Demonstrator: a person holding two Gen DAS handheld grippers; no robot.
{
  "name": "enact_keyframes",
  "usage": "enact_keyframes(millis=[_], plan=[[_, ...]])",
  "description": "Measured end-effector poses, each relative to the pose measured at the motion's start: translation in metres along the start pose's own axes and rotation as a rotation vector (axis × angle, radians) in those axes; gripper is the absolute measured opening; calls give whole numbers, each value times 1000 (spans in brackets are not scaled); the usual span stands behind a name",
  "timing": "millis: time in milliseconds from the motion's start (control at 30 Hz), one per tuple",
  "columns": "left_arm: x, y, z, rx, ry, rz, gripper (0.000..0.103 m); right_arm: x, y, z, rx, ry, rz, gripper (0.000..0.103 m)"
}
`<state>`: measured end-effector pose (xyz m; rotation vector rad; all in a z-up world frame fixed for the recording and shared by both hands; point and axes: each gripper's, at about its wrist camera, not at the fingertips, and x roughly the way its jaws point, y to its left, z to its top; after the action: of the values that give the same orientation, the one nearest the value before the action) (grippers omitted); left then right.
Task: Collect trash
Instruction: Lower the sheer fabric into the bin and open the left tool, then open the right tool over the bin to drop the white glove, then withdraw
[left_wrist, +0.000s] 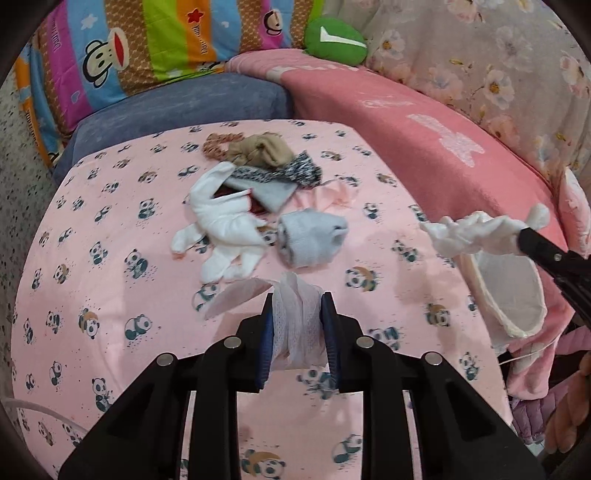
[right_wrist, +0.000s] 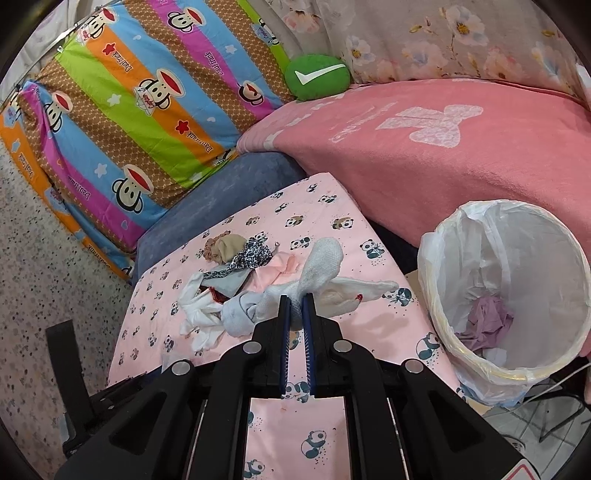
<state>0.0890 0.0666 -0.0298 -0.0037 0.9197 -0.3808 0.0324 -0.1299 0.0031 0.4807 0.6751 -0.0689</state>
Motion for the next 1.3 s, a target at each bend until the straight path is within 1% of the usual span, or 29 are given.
enact_keyframes(millis=[67,233,433,667,833,967,1033,1133,1200,1300], plan=[[-6,-18,4,23,-13,-46,23,-5,-7,2,9,-11,-4,9],[-15,-65,14,93,-41,-134,23,-23,-36,7,50,-54,-30,9],[-9,-133,24,198,-35,-238,23,-48,-81,16,113,-110,-89,9],[10,-199,28,295,-4,-308,25,-68,-141,20,196,-144,-182,9],[23,-234,26,359,12,-324,27,-75,-172,23,232,-155,-220,9],[32,-251,25,399,15,-306,37,-72,-187,26,245,-154,-240,9],[34,-254,26,398,12,-299,52,-71,-192,27,249,-154,-245,9],[39,-252,29,382,8,-284,70,-70,-199,28,257,-154,-258,10],[42,-252,31,375,9,-273,75,-69,-201,29,261,-150,-262,11],[43,-250,31,373,1,-254,75,-67,-204,29,267,-152,-268,13]])
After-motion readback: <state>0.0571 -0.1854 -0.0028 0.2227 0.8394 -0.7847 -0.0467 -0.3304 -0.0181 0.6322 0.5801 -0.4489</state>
